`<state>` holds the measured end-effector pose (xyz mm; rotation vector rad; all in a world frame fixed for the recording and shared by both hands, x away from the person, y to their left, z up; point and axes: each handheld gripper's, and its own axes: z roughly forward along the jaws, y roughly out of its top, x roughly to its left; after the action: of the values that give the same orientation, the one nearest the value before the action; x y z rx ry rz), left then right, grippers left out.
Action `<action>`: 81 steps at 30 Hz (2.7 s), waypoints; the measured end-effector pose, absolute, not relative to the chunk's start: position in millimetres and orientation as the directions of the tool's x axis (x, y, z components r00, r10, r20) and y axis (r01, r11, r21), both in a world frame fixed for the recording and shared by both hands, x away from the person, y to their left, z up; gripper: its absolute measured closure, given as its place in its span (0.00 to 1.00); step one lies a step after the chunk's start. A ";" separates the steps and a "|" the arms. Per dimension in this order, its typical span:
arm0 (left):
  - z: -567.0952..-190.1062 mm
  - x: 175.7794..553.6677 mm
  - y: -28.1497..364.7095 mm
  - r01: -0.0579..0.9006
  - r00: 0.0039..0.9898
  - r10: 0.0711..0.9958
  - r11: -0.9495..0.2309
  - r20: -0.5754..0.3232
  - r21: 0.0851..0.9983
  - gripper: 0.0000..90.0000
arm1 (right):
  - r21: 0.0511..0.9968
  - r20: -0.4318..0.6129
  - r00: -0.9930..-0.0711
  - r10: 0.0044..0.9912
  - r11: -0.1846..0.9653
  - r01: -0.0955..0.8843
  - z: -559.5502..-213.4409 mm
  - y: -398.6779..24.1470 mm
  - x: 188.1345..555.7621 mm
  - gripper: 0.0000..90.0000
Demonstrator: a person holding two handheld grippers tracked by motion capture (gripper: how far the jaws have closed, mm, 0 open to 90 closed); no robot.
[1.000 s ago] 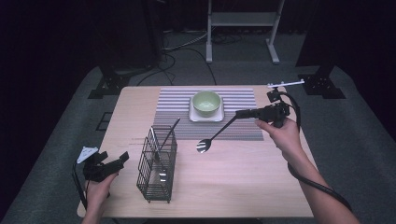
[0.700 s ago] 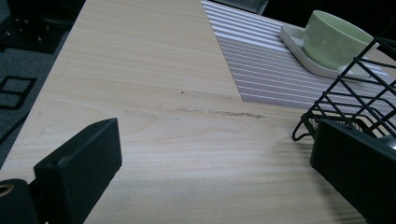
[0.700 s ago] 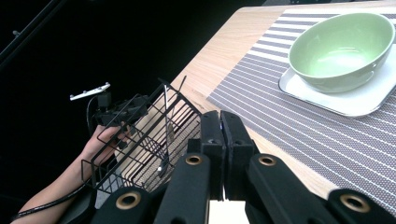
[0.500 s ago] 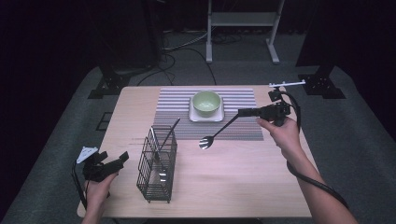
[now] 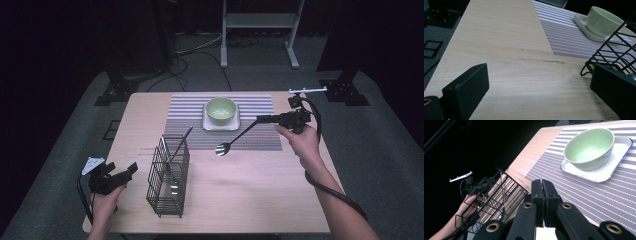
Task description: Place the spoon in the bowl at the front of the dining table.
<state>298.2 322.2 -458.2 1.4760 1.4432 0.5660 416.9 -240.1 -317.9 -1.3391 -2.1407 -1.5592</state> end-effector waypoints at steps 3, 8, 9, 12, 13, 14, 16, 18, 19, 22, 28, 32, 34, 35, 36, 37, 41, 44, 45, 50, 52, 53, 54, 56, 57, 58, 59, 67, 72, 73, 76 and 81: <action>-458.2 298.3 322.0 0.493 0.192 0.938 0.161 -0.287 0.855 0.01 | 0.673 0.599 -0.572 0.560 0.036 0.739 -320.4 -242.1 419.3 0.98; -458.3 298.5 322.2 0.494 0.194 0.937 0.162 -0.289 0.855 0.01 | 0.675 0.601 -0.564 0.566 0.019 0.738 -321.7 -244.2 422.7 0.98; -458.3 298.5 322.2 0.494 0.194 0.937 0.163 -0.291 0.854 0.01 | 0.676 0.601 -0.563 0.567 0.014 0.737 -322.0 -244.6 423.5 0.98; -458.2 298.4 322.5 0.494 0.192 0.937 0.165 -0.293 0.854 0.01 | 0.678 0.600 -0.559 0.572 0.006 0.735 -323.0 -244.5 425.5 0.98; -458.1 298.4 322.7 0.494 0.192 0.937 0.165 -0.292 0.854 0.01 | 0.677 0.602 -0.555 0.574 0.003 0.736 -323.2 -244.2 426.2 0.98; -458.2 298.4 322.7 0.494 0.191 0.937 0.167 -0.293 0.854 0.01 | 0.678 0.599 -0.554 0.578 0.003 0.735 -324.0 -244.0 427.4 0.98; -458.1 298.4 322.8 0.494 0.191 0.937 0.167 -0.294 0.854 0.01 | 0.676 0.600 -0.549 0.581 -0.002 0.737 -324.7 -243.8 428.9 0.98; -458.1 298.5 322.8 0.493 0.192 0.937 0.166 -0.293 0.854 0.01 | 0.674 0.603 -0.545 0.582 -0.008 0.738 -325.8 -243.3 430.7 0.98; -458.1 298.5 322.8 0.494 0.192 0.937 0.166 -0.293 0.854 0.01 | 0.675 0.603 -0.544 0.584 -0.010 0.738 -326.8 -242.8 432.0 0.98; -458.2 298.6 322.6 0.494 0.192 0.936 0.167 -0.294 0.854 0.01 | 0.671 0.608 -0.537 0.584 -0.017 0.741 -328.6 -241.0 434.2 0.98; -458.5 298.8 323.1 0.494 0.192 0.936 0.167 -0.294 0.853 0.01 | 0.671 0.606 -0.536 0.588 -0.016 0.741 -329.0 -237.4 438.8 0.98; -458.5 298.9 323.6 0.494 0.189 0.936 0.169 -0.296 0.853 0.01 | 0.679 0.605 -0.543 0.582 -0.020 0.734 -327.2 -237.1 439.1 0.98; -458.6 298.9 323.8 0.495 0.190 0.937 0.168 -0.295 0.852 0.01 | 0.678 0.606 -0.542 0.583 -0.022 0.734 -326.1 -236.9 439.6 0.98; -458.6 298.9 323.6 0.495 0.190 0.936 0.169 -0.296 0.852 0.01 | 0.679 0.605 -0.541 0.584 -0.024 0.733 -325.9 -236.8 440.0 0.98; -458.5 298.9 323.5 0.495 0.191 0.936 0.169 -0.296 0.852 0.01 | 0.679 0.605 -0.541 0.584 -0.025 0.733 -325.8 -236.7 440.7 0.98; -458.4 298.9 323.4 0.494 0.191 0.936 0.170 -0.297 0.853 0.01 | 0.679 0.605 -0.540 0.585 -0.026 0.733 -325.8 -236.7 441.1 0.98; -458.9 299.1 323.1 0.495 0.190 0.937 0.167 -0.294 0.853 0.01 | 0.679 0.603 -0.534 0.592 -0.030 0.734 -326.7 -236.1 444.6 0.98; -459.1 299.3 322.4 0.499 0.191 0.936 0.166 -0.295 0.851 0.01 | 0.678 0.603 -0.526 0.600 -0.037 0.734 -326.9 -234.7 447.8 0.98; -459.0 299.3 322.2 0.499 0.192 0.936 0.166 -0.295 0.851 0.01 | 0.677 0.601 -0.523 0.604 -0.038 0.735 -326.9 -234.0 448.9 0.98; -459.2 299.3 322.8 0.498 0.191 0.936 0.168 -0.296 0.851 0.01 | 0.675 0.593 -0.513 0.620 -0.037 0.736 -327.0 -231.3 454.5 0.98; -459.3 299.3 323.0 0.496 0.192 0.935 0.169 -0.297 0.851 0.01 | 0.673 0.595 -0.506 0.625 -0.042 0.738 -326.6 -230.9 456.2 0.98; -459.2 299.3 323.1 0.496 0.192 0.936 0.168 -0.296 0.852 0.01 | 0.675 0.593 -0.507 0.626 -0.044 0.736 -326.9 -230.9 457.3 0.98; -459.2 299.3 323.0 0.496 0.193 0.935 0.168 -0.297 0.852 0.01 | 0.675 0.594 -0.505 0.626 -0.046 0.737 -326.8 -230.6 458.2 0.98; -459.4 299.3 322.8 0.498 0.192 0.935 0.169 -0.299 0.851 0.01 | 0.674 0.592 -0.501 0.632 -0.048 0.737 -326.7 -229.6 460.0 0.98; -459.5 299.3 322.7 0.498 0.191 0.935 0.171 -0.300 0.850 0.01 | 0.673 0.593 -0.500 0.631 -0.049 0.738 -326.4 -229.0 460.9 0.98; -459.6 299.3 322.8 0.499 0.191 0.934 0.172 -0.301 0.850 0.01 | 0.674 0.592 -0.500 0.632 -0.049 0.737 -326.4 -228.4 461.9 0.98; -459.6 299.3 322.9 0.498 0.191 0.934 0.172 -0.301 0.850 0.01 | 0.674 0.591 -0.499 0.634 -0.049 0.737 -326.3 -227.6 462.7 0.98; -459.6 299.4 324.1 0.497 0.192 0.933 0.175 -0.304 0.850 0.01 | 0.673 0.585 -0.491 0.646 -0.048 0.738 -324.7 -222.3 470.4 0.98; -459.6 299.4 324.6 0.497 0.191 0.933 0.177 -0.306 0.849 0.01 | 0.673 0.582 -0.486 0.652 -0.052 0.738 -323.0 -220.3 476.3 0.98; -459.6 299.4 324.7 0.497 0.190 0.933 0.177 -0.306 0.849 0.01 | 0.673 0.582 -0.485 0.653 -0.054 0.737 -322.9 -219.8 477.5 0.98; -459.6 299.6 324.9 0.497 0.190 0.932 0.180 -0.308 0.849 0.01 | 0.673 0.584 -0.481 0.654 -0.058 0.738 -322.3 -218.5 480.9 0.98; -459.5 299.9 324.6 0.496 0.191 0.931 0.181 -0.310 0.849 0.01 | 0.672 0.577 -0.477 0.663 -0.054 0.738 -321.6 -215.7 486.7 0.98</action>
<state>299.9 324.6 -459.5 1.4587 1.4484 0.5456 486.7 -215.7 -321.6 -1.5661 -2.1090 -1.5859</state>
